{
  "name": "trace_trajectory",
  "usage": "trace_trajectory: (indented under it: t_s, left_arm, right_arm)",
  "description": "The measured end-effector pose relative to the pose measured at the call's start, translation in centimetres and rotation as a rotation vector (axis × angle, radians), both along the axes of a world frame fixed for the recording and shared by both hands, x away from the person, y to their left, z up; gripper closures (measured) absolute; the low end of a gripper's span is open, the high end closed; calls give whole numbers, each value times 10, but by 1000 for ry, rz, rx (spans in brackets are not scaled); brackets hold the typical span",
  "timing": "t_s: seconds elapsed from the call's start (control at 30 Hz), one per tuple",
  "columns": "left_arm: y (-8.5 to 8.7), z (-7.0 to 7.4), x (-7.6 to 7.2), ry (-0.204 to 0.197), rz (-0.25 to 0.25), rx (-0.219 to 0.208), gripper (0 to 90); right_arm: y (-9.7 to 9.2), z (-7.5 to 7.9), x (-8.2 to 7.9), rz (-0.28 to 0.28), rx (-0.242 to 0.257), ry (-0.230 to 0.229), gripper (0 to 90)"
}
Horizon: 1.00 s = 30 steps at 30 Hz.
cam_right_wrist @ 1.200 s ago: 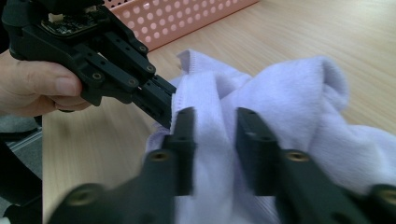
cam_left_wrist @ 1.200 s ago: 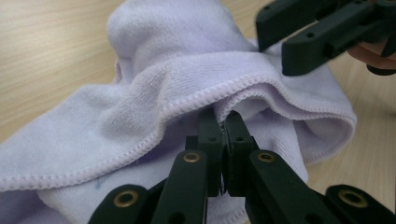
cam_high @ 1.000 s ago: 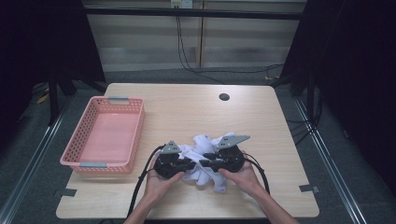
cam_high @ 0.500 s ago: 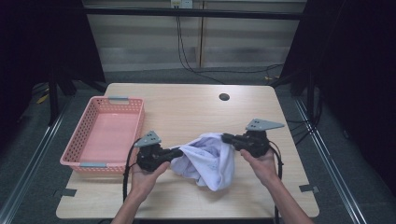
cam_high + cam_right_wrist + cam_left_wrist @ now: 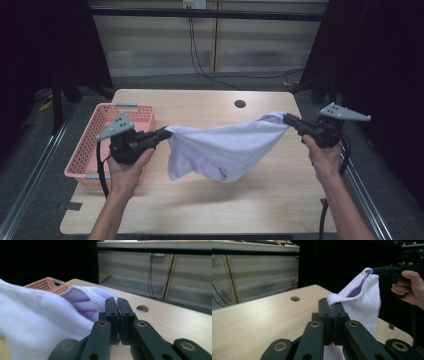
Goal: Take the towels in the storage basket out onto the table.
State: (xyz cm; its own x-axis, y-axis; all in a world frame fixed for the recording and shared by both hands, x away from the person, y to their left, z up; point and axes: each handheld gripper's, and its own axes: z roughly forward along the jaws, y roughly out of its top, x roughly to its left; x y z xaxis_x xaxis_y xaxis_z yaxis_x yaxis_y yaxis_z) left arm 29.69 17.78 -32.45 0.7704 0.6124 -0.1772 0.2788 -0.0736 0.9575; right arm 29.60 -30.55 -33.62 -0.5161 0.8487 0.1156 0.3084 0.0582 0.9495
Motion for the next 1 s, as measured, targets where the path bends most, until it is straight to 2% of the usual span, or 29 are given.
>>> trace_trajectory:
  t_s: [0.03,0.07,0.13,0.23,0.27,0.33,0.37,0.4,0.47,0.5,0.57,0.6,0.63,0.7,0.73,0.77,0.8,0.87,0.9,0.93,0.97,1.0]
  left_arm:
    - [-1,8,7,-10,10,1,889]
    - [-2,15,12,-17,15,-1,889]
    - [-3,27,25,-30,45,-18,889]
    - [-6,41,36,-60,72,-16,889]
    - [-5,50,37,-72,80,-48,889]
    - [-4,61,35,-108,85,-53,889]
    - [-3,64,33,-113,77,-49,889]
    - [-3,64,33,-113,77,-49,889]
    - [-4,61,22,-121,64,-32,889]
    - [-5,51,14,-97,35,-30,888]
    - [-8,33,4,-63,-1,7,888]
    - [-8,33,4,-63,-1,7,888]
    - [-11,1,-10,6,-73,48,888]
    - [-16,-28,-23,62,-109,110,887]
    - [-16,-28,-23,62,-109,110,887]
    - [-18,-53,-32,127,-144,125,886]
    - [-20,-69,-37,157,-159,140,886]
    - [-26,-92,-43,224,-214,172,882]
    - [-28,-99,-45,247,-232,186,864]
    - [-31,-107,-46,276,-246,211,842]
    - [-32,-111,-47,283,-250,231,791]
    - [-32,-111,-47,283,-250,231,733]
  right_arm:
    - [-2,19,8,-18,-15,-21,880]
    - [-2,19,8,-18,-15,-21,880]
    - [-2,37,18,-34,-19,-49,881]
    - [-2,59,31,-62,-6,-81,881]
    - [-2,71,36,-70,14,-107,882]
    - [-2,82,36,-79,24,-136,882]
    - [-3,90,35,-79,38,-160,882]
    - [-3,90,35,-79,38,-160,882]
    - [-5,97,30,-79,66,-182,882]
    - [-6,88,21,-76,58,-176,883]
    - [-8,69,12,-68,36,-145,883]
    - [-8,69,12,-68,36,-145,883]
    - [-14,40,0,-63,32,-96,883]
    - [-21,6,-12,-65,36,-35,883]
    - [-23,-11,-18,-68,24,-2,883]
    - [-26,-26,-24,-75,19,24,883]
    - [-28,-37,-29,-74,27,50,883]
    - [-30,-65,-39,-75,-5,108,884]
    - [-31,-78,-43,-74,-21,143,883]
    - [-32,-84,-46,-79,-36,159,883]
    - [-33,-93,-49,-81,-33,186,883]
    - [-33,-93,-49,-81,-33,186,883]
